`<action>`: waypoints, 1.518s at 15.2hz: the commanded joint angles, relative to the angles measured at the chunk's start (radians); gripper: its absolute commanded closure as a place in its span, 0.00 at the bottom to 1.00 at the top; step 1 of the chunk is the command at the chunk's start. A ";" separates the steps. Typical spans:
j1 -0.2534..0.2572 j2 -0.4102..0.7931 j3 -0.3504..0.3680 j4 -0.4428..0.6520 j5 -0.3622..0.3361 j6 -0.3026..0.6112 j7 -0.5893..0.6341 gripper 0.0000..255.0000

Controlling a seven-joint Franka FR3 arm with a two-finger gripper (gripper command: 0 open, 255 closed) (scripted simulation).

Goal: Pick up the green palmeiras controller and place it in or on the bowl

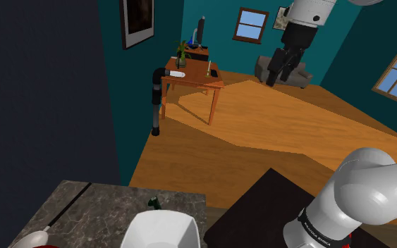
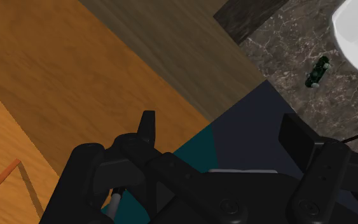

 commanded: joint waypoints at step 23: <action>0.077 0.375 0.357 -0.269 0.124 0.609 0.392 0.00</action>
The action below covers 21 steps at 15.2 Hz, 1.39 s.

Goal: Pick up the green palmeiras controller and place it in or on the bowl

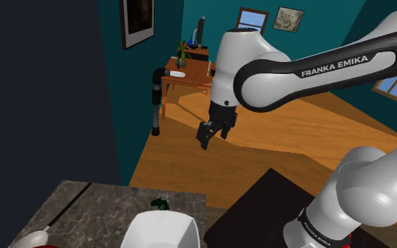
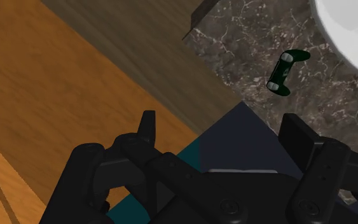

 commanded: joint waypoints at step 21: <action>0.138 0.917 0.099 0.385 -0.516 0.376 0.666 0.00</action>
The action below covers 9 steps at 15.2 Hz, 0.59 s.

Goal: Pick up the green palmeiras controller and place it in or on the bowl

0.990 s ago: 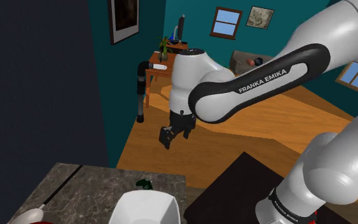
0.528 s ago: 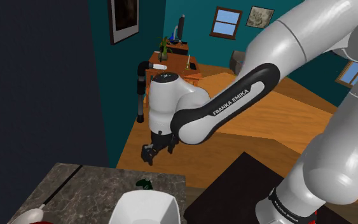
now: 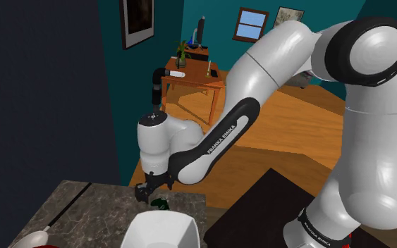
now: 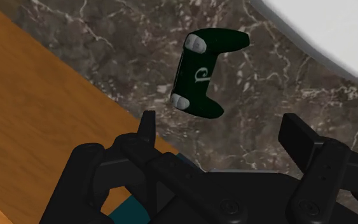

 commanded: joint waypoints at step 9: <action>0.056 0.138 -0.068 0.055 -0.090 0.069 0.068 0.00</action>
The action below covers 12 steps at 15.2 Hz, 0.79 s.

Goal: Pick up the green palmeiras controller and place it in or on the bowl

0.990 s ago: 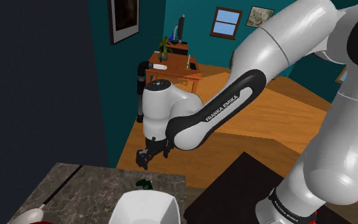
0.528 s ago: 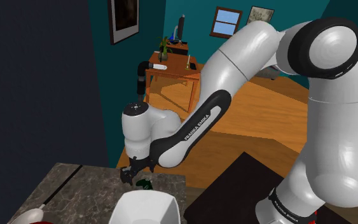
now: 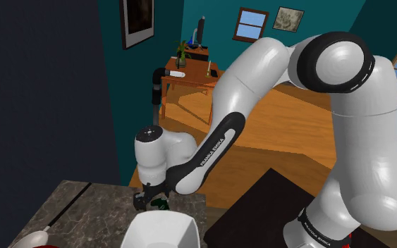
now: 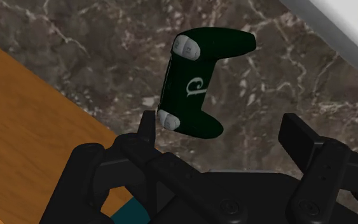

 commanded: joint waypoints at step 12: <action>0.001 0.006 -0.005 -0.001 -0.006 0.008 0.002 1.00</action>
